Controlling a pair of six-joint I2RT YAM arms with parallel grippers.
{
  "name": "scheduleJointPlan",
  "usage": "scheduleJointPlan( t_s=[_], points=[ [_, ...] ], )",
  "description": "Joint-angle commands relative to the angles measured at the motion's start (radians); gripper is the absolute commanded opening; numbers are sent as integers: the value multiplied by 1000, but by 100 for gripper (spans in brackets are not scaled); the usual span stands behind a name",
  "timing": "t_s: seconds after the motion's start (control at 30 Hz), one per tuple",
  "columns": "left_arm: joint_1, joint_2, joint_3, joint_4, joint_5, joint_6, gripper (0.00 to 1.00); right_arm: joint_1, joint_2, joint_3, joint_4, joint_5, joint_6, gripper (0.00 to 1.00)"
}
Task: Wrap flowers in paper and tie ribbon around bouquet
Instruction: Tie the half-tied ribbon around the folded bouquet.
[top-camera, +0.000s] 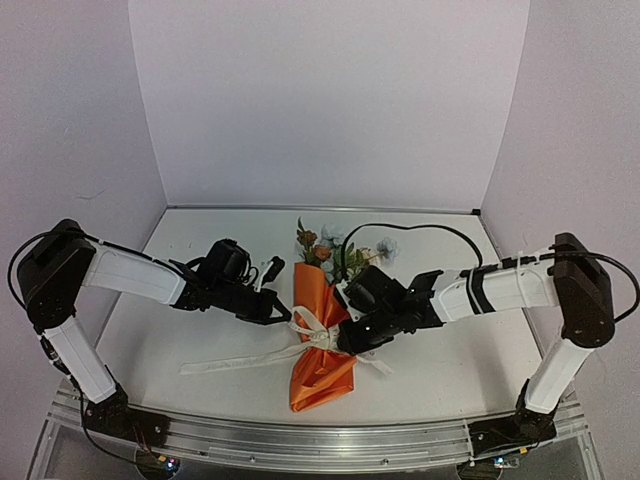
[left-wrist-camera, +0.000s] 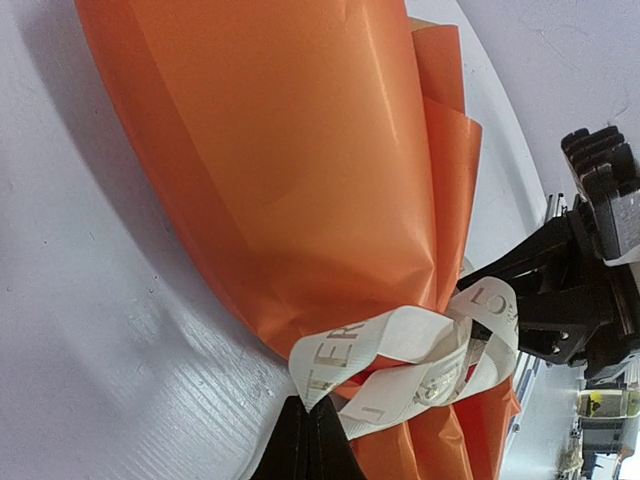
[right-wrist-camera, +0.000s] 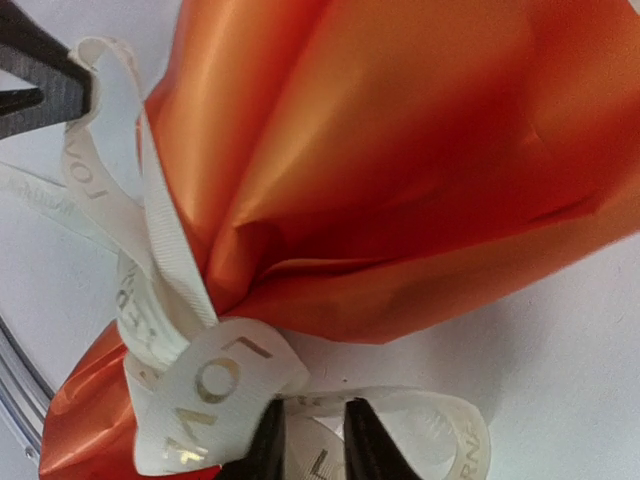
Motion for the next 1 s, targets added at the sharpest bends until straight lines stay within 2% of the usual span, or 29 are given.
scheduleJointPlan(
  t_s=[0.0, 0.27, 0.33, 0.47, 0.53, 0.77, 0.97],
  points=[
    [5, -26, 22, -22, -44, -10, 0, -5, -79, -22, 0, 74, 43, 12],
    [5, -42, -2, -22, -59, -31, 0, -8, -133, -33, -72, 157, 70, 7],
    [5, -44, -5, -22, -58, -31, 0, -9, -136, -43, -71, 156, 71, 15],
    [5, -40, 0, -22, -48, -27, 0, -22, -113, -57, -66, 160, 52, 40],
    [5, -35, 5, -20, -41, -23, 0, -32, -92, -58, -49, 151, 25, 45],
    [5, -27, 18, -26, -33, -15, 0, -50, -24, -56, 49, 61, -74, 48],
    [5, -26, 21, -22, -33, -15, 0, -81, 32, -51, 61, 47, -72, 42]
  ],
)
